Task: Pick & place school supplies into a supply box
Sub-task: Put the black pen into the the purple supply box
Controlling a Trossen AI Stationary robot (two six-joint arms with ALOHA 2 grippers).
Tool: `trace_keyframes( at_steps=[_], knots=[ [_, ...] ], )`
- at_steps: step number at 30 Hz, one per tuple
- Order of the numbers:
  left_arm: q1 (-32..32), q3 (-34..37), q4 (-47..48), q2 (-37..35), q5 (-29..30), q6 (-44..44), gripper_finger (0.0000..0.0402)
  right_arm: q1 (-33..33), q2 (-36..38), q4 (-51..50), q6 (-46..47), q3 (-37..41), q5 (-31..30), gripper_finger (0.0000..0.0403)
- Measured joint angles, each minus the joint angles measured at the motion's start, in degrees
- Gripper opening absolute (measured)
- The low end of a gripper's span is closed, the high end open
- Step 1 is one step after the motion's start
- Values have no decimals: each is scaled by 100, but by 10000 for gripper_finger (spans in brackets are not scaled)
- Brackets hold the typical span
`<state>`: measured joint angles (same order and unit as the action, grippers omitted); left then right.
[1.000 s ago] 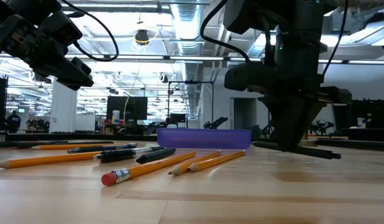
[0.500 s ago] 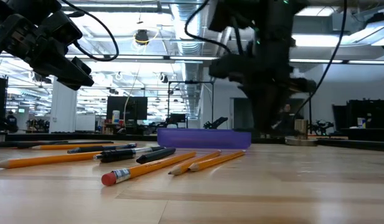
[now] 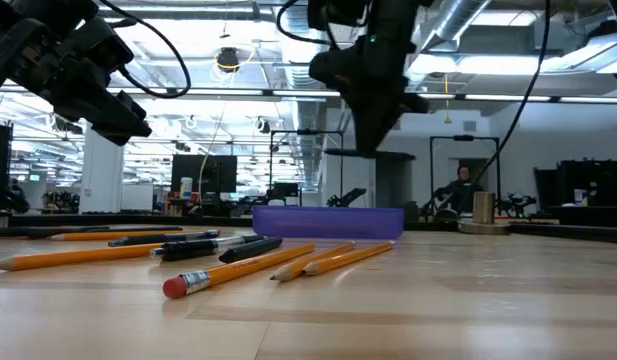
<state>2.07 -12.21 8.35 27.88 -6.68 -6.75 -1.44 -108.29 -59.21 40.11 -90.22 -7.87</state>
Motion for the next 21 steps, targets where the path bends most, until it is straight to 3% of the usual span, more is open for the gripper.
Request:
trace_keyframes(
  at_steps=[12, 21],
  knots=[
    [0, 0, -736, 0, 18, -587, 105, -1232, -118, 1160, -2794, -68, -131, 13],
    [0, 2, -1106, -2, 481, -657, 105, -1556, -576, 1371, -3593, -63, 196, 15]
  ],
)
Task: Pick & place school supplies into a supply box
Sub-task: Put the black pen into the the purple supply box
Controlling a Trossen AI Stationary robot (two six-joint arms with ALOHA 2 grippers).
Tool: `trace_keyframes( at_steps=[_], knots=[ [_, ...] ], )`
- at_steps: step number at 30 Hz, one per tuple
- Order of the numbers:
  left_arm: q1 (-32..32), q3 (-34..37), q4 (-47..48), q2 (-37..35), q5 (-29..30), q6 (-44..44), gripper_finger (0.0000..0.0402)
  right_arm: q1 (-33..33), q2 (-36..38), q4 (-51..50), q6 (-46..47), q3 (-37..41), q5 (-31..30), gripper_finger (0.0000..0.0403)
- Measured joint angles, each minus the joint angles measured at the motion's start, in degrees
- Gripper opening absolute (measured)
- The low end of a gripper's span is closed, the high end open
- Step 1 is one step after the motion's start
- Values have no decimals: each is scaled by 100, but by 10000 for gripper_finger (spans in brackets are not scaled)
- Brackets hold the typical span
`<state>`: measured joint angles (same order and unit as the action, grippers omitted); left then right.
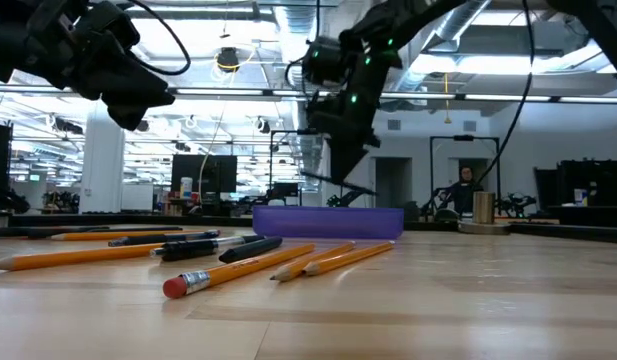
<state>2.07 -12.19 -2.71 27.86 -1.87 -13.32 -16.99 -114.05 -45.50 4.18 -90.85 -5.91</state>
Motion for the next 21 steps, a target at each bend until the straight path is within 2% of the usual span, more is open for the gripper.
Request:
trace_keyframes(
  at_steps=[4, 14, 21],
  knots=[
    [-2, 0, 18, 0, 90, -83, 105, 49, -172, -36, -122, 12, 10, 20],
    [-7, 0, -123, 0, 90, -85, 105, 215, -250, 169, -318, 1, -66, 66],
    [-7, 0, -135, 1, 129, 86, 105, 278, -220, 105, -330, 6, -68, 72]
  ],
)
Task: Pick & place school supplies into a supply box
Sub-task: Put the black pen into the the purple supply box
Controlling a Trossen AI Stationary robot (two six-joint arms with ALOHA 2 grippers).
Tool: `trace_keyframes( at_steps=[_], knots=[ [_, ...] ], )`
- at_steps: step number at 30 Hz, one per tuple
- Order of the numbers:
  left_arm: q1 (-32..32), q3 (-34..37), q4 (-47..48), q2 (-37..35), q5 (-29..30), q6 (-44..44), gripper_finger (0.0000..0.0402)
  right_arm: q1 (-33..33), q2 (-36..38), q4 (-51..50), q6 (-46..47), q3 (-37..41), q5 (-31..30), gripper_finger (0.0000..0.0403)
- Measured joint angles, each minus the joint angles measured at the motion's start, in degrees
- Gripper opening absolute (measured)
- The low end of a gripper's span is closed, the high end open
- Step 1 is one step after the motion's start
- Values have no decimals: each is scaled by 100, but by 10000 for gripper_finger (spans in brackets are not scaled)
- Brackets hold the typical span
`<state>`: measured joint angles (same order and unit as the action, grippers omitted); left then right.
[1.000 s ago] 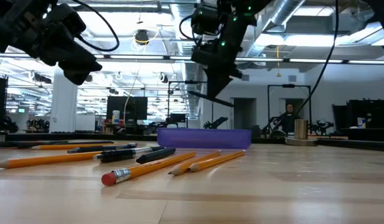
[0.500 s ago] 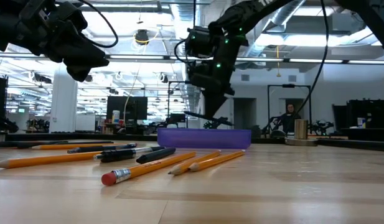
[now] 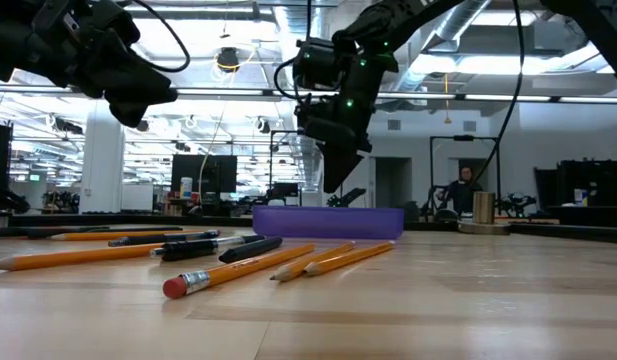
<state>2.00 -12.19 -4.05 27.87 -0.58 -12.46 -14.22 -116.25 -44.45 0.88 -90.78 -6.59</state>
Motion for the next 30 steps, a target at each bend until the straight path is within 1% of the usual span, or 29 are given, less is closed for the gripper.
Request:
trace_keyframes(
  at_steps=[3, 5, 10, 11, 14, 15, 18, 21, 23, 26, 28, 30],
  knots=[
    [0, 0, 0, 1, 133, 149, 105, 24, 0, -95, 142, 0, -70, 72],
    [0, 0, 10, 1, 281, 248, 105, 83, 38, -272, 287, 0, -337, 72],
    [2, 0, 8, -1, 431, 185, 105, 463, 289, -713, 560, 76, -1528, 72],
    [0, 0, 2, 1, 431, 121, 105, 558, 379, -650, 600, 126, -1768, 72],
    [0, 0, -81, 1, 432, -34, 105, 791, 875, -591, 865, 632, -2366, 72],
    [-6, -2, -133, -1, 429, -46, 105, 867, 1070, -429, 1006, 875, -2494, 72],
    [-12, -2, -335, 17, 257, -62, 105, 1111, 1846, -42, 1461, 1827, -2662, 72],
    [-64, -2, -443, 49, 79, -59, 105, 1453, 2738, 916, 2001, 2954, -2722, 72],
    [-155, -2, -516, 153, 115, -15, 105, 1771, 3292, 1904, 2316, 3751, -2929, 72],
    [-383, -7, -689, 467, 180, 17, 105, 2353, 3934, 4107, 2406, 4958, -3576, 72],
    [-591, -94, -681, 796, 340, 58, 105, 2705, 4121, 5922, 1985, 5670, -3999, 72],
    [-802, -278, -656, 1203, 630, 114, 105, 2954, 4128, 7826, 1264, 6239, -4140, 72]
  ],
)
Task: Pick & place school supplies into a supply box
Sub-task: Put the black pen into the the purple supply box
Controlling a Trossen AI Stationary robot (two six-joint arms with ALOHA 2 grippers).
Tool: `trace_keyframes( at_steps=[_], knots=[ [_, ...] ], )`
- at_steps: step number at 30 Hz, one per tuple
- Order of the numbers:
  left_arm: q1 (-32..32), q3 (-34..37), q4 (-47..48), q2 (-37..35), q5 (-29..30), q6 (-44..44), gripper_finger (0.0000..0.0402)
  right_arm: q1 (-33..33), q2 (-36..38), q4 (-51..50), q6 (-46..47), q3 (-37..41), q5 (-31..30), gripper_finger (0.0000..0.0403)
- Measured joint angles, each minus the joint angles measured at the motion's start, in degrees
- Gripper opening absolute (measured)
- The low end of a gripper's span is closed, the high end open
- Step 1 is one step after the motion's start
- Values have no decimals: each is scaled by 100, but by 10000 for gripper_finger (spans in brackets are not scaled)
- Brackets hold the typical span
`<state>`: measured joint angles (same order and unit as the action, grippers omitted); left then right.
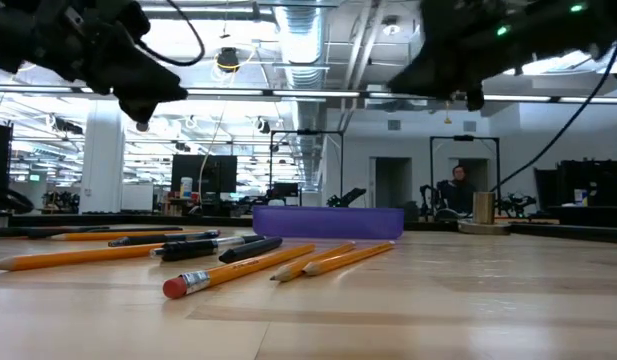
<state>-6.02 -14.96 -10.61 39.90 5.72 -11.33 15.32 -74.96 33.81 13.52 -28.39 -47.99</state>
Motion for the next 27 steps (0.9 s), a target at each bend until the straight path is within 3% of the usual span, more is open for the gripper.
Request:
trace_keyframes(
  at_steps=[4, 10, 17, 21, 27],
  knots=[
    [-255, -636, 819, 783, 758, 102, 105, 173, -416, 2962, -1240, 653, 263, 72],
    [-288, -1757, 2694, 1832, 1365, -268, 105, 95, -1436, 4839, -1933, 686, 932, 72],
    [-197, -2758, 3978, 2817, 887, -588, 105, 248, -2545, 5411, -1749, 558, 1765, 72],
    [-89, -3070, 4337, 3243, 817, -751, 105, 417, -3035, 5614, -1693, 552, 1765, 72],
    [334, -3125, 4766, 3751, 870, -1349, 105, 418, -3151, 5593, -1446, 565, 1620, 72]
  ],
)
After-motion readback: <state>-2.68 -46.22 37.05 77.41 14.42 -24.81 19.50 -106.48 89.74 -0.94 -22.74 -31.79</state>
